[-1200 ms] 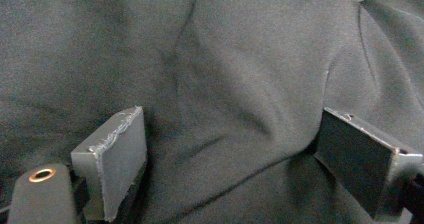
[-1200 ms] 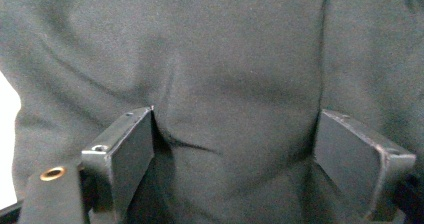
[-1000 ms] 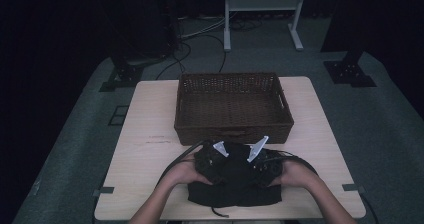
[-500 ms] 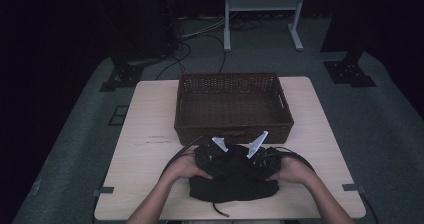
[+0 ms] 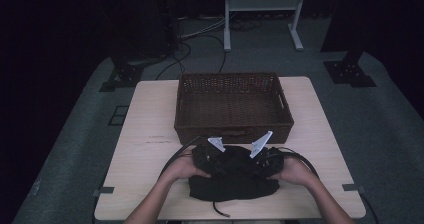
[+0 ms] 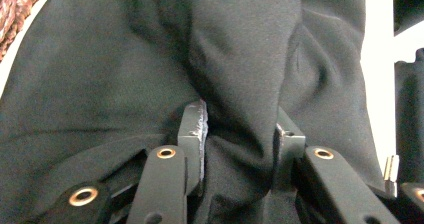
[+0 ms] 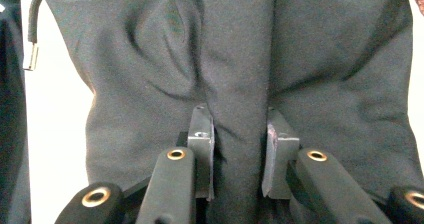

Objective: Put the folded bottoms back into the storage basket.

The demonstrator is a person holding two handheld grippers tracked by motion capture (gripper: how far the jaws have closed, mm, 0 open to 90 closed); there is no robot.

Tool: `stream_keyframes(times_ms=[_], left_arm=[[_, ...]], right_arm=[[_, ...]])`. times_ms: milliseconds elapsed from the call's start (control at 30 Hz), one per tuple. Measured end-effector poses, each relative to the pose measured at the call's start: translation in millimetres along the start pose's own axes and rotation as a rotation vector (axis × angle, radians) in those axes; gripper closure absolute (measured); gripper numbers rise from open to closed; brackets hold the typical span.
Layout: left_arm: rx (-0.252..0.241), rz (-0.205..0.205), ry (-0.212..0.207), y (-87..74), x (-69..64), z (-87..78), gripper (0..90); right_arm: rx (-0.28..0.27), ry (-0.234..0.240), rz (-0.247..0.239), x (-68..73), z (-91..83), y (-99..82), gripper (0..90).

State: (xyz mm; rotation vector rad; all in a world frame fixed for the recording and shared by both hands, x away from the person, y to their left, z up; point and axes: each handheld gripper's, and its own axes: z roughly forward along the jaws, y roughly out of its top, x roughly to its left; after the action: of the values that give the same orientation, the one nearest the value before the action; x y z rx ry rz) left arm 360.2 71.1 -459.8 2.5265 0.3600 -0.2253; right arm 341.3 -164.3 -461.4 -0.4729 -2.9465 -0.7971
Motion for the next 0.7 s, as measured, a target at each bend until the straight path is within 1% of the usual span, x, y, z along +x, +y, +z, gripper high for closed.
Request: stream_keyframes(times_ms=[33,67,100,167,200,233,300,333,400,467,533,567,667,700], left_arm=[[0.001,0.015,0.007,0.5,-2.0,-0.6,67.7],[0.001,0.015,0.007,0.5,-2.0,-0.6,67.8],[0.0,0.026,0.011,0.6,-2.9,-1.7,68.3],[0.0,0.028,0.013,0.7,-3.2,-2.0,68.6],[-0.002,0.038,0.02,1.4,-4.6,-3.9,69.3],[-0.002,0.038,0.021,1.6,-5.4,-4.2,69.5],[-0.001,0.023,0.025,2.4,-6.0,-6.1,70.0],[0.005,0.021,0.029,3.0,-6.5,-6.4,70.3],[0.016,0.044,0.045,5.6,-10.9,-8.1,70.7],[0.014,0.05,0.052,6.8,-12.8,-11.1,71.1],[0.007,0.05,0.051,7.0,-13.9,-12.9,71.5],[0.002,0.065,0.046,8.2,-14.3,-16.6,71.6],[0.001,0.073,0.058,10.5,-16.2,-19.5,71.8],[0.001,0.082,0.065,13.0,-18.4,-22.5,71.8]], right_arm=[[0.011,-0.016,-0.02,2.2,-2.2,2.0,71.7],[0.011,-0.016,-0.02,2.2,-2.2,2.0,71.7],[0.01,-0.021,-0.026,3.5,-3.6,2.8,71.9],[0.01,-0.025,-0.031,4.0,-4.2,2.9,72.0],[0.002,-0.024,-0.032,4.3,-5.7,2.6,72.2],[-0.003,-0.023,-0.032,4.4,-6.6,2.5,72.2],[-0.01,-0.023,-0.038,5.0,-8.8,2.3,72.2],[-0.011,-0.032,-0.042,6.1,-9.8,2.6,72.2],[-0.006,-0.036,-0.049,7.6,-11.3,3.7,72.2],[-0.007,-0.04,-0.063,8.8,-14.3,5.0,72.3],[-0.012,-0.044,-0.066,9.6,-16.6,5.5,72.3],[-0.019,-0.049,-0.074,11.7,-22.7,7.0,72.2],[-0.017,-0.066,-0.091,14.8,-28.6,9.8,72.2],[-0.018,-0.07,-0.093,15.7,-30.7,10.5,72.3]])
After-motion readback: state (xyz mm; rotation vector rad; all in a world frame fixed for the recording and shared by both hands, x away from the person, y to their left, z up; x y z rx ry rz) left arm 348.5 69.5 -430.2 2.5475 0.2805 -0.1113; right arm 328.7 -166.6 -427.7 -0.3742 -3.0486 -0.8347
